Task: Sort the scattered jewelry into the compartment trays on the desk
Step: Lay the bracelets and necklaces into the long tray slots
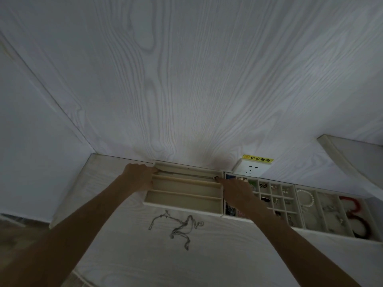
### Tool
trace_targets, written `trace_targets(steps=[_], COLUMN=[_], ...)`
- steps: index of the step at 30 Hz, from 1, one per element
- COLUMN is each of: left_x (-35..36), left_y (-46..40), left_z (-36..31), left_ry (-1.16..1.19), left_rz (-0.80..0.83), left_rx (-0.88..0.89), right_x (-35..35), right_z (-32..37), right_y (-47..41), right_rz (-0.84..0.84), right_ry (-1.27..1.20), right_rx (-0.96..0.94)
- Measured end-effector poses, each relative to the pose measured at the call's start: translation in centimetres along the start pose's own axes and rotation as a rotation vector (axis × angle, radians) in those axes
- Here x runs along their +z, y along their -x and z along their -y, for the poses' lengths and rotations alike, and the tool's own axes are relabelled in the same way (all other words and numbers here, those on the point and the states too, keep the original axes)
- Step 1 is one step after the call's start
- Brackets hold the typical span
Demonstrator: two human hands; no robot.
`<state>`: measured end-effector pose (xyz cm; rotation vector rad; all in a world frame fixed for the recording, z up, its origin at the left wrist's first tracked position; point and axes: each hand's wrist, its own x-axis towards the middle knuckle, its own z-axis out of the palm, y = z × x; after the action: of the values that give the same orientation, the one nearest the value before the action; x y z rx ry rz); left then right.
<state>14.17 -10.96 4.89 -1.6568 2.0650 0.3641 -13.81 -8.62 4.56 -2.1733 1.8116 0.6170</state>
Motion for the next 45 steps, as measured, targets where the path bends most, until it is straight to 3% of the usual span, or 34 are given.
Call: trace_targets(steps=[8,17,20,26,30,45], left_x=[0.3,0.3,0.1,-0.3,0.0,-0.6], left_y=[0.5,0.7,0.9,0.6,0.7,0.2], left_z=[0.1,0.3,0.3,0.2,0.5,0.8], left_ry=[0.282,0.185,0.187,0.134,0.099,0.097], left_rz=[-0.060,-0.050,-0.118,-0.075,-0.063,-0.075], left_rx=[-0.021,-0.042,-0.054,-0.005,-0.007,-0.018], right_x=[-0.7,-1.0,-2.0,-4.0,-3.7,-4.0], right_z=[0.2,0.6,1.5,6.8,9.1,10.4], right_y=[-0.2,-0.1,0.1,-2.5,-4.3,-5.4], right_rz=[-0.107,-0.093,-0.117,0.084,0.148,0.119], right_ry=[-0.042,-0.037,-0.123,-0.351,-0.329,-0.288], right_rx=[-0.008,0.011,-0.033,-0.183,-0.213,-0.201])
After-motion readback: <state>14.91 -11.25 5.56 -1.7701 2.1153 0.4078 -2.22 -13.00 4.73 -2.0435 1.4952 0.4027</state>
